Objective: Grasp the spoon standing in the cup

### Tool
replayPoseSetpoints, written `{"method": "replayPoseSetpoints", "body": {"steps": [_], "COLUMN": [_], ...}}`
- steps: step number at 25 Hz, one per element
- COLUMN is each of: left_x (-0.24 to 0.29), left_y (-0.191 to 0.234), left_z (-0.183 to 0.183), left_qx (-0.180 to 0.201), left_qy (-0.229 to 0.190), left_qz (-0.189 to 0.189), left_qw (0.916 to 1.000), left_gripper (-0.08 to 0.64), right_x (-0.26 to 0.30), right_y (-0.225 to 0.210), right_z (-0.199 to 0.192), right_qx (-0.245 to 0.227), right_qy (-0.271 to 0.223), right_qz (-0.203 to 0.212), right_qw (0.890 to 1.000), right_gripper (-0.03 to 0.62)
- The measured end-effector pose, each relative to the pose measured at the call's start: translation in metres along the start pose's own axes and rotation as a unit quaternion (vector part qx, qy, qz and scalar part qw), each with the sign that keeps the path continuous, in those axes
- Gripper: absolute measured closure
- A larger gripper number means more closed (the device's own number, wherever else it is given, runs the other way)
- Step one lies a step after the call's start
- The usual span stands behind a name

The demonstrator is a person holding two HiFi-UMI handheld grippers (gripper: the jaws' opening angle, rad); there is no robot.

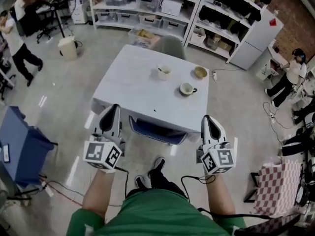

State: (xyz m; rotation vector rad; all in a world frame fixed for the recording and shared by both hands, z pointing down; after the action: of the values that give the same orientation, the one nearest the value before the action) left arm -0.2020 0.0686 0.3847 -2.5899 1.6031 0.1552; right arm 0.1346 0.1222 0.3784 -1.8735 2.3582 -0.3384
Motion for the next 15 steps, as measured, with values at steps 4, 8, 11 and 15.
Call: {"method": "replayPoseSetpoints", "body": {"steps": [4, 8, 11, 15], "left_x": [0.029, 0.069, 0.108, 0.165], "left_y": [0.011, 0.025, 0.031, 0.033], "left_z": [-0.017, -0.012, -0.009, -0.02], "left_qx": [0.007, 0.029, 0.035, 0.024], "left_qy": [0.012, 0.017, 0.022, 0.045], "left_qz": [0.003, 0.012, 0.018, 0.017], "left_qw": [0.9999, 0.9994, 0.999, 0.9986], "left_gripper": [0.531, 0.531, 0.531, 0.531], "right_x": [0.044, 0.096, 0.131, 0.178], "right_y": [-0.015, -0.03, -0.048, -0.082], "right_z": [-0.013, -0.009, -0.001, 0.008], "right_qx": [0.014, 0.034, 0.042, 0.054], "right_qy": [0.004, -0.003, -0.001, 0.003], "right_qz": [0.012, 0.034, 0.046, 0.049], "right_qw": [1.0, 0.999, 0.998, 0.997], "right_gripper": [0.571, 0.571, 0.571, 0.571]}}
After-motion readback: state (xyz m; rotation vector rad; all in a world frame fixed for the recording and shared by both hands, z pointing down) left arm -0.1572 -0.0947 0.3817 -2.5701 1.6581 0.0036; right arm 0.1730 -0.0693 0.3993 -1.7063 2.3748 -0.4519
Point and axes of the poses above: the fingertips, and each gripper's own axes: x forward along the fingers, y to its left, z out of its top, the point moved 5 cm from there along -x, backward along the fingers, and after that the axes turned 15 degrees about x, right-handed, at the moved point
